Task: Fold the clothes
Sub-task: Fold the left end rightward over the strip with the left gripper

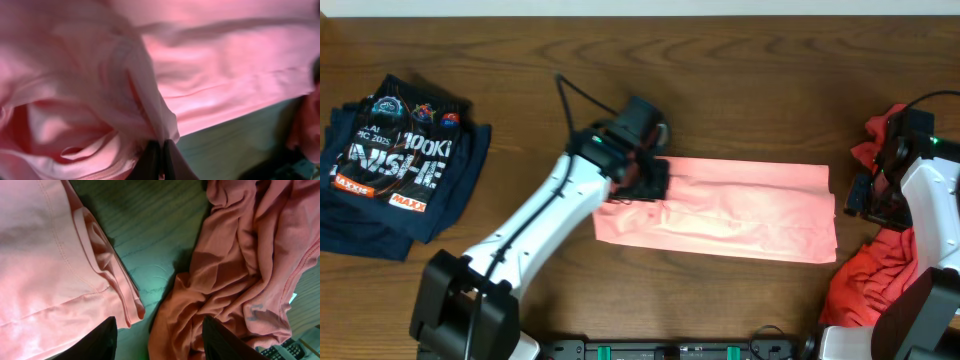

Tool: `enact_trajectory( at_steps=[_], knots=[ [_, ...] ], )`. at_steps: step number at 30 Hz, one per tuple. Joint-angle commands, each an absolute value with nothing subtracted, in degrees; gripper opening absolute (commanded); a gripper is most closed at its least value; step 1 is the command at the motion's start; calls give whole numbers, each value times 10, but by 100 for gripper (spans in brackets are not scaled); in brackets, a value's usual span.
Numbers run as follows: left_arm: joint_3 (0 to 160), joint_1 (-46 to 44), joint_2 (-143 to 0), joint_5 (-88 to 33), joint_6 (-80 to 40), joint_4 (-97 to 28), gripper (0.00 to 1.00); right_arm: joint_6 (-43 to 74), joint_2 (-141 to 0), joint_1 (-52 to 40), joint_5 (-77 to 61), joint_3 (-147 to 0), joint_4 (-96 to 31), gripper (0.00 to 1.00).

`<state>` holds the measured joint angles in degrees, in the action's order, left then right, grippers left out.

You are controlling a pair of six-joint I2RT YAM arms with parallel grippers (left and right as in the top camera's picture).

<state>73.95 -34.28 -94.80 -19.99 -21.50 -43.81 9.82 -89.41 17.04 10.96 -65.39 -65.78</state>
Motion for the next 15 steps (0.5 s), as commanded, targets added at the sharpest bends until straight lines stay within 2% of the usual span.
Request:
enact_trajectory(
  at_steps=[1, 7, 15],
  knots=[
    [743, -386, -940, -215, -244, -406, 6, 98, -897, 173, 109, -651, -658, 53],
    [743, -442, -947, -214, -267, -334, 6, 98, -897, 173, 104, -651, -658, 53],
    [743, -457, -974, -199, -278, -291, 6, 98, -897, 173, 101, -651, -658, 54]
  ],
)
